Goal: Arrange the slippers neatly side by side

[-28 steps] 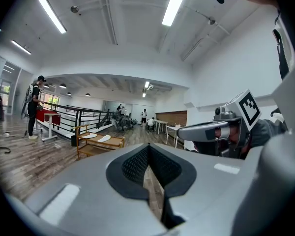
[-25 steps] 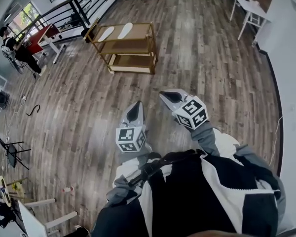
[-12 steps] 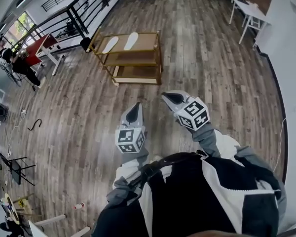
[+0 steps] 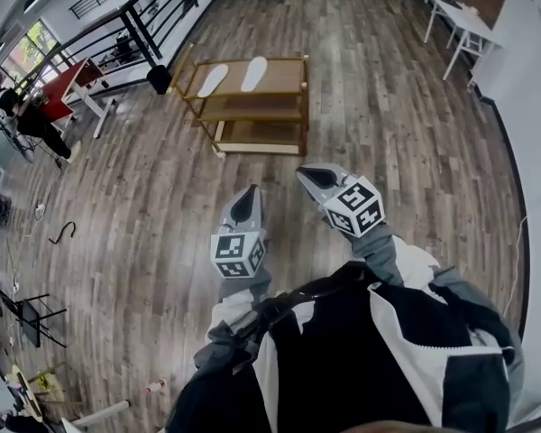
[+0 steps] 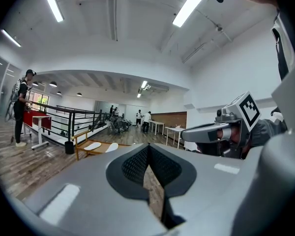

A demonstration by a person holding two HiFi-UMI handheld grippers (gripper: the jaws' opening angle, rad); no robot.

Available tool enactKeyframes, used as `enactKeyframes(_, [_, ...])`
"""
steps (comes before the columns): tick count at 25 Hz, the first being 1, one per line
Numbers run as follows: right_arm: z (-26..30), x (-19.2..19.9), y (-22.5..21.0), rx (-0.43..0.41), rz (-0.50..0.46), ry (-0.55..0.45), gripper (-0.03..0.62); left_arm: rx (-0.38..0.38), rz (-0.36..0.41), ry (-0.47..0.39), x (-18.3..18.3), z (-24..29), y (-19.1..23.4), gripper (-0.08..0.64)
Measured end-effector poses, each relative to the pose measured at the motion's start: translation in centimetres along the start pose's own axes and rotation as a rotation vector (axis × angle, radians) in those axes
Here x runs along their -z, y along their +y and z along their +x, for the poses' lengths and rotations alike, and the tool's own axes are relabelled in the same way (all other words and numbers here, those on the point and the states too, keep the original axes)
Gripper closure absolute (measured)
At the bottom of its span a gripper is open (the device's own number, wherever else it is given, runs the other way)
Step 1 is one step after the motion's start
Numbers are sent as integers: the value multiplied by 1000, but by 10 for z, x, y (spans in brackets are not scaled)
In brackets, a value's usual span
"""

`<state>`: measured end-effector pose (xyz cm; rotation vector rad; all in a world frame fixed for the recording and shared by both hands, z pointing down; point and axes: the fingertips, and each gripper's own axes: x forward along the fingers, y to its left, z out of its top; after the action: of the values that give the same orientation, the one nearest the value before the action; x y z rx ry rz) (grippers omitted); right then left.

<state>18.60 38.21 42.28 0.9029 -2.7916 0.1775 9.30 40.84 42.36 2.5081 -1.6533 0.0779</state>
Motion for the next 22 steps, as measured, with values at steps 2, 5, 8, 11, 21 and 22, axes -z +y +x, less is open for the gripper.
enactKeyframes(2, [11,0,-1,-1,0,11,588,-7,-13,0,2,2,13,552])
enactKeyframes(5, [24,3,-6,-1,3,21,588,-19,-27,2,6,9,29,552])
enactKeyframes(8, [38,4,-16,-6,11,29,588,-29,-33,9,7,20,42,552])
enactKeyframes(11, [60,7,-28,-19,27,35,588,-44,-35,23,11,34,60,552])
enactKeyframes(21, [150,-15,-118,-106,29,26,588,-132,-29,36,-9,135,123,552])
enactKeyframes(22, [157,-19,-130,-114,28,27,588,-139,-26,35,-13,147,127,552])
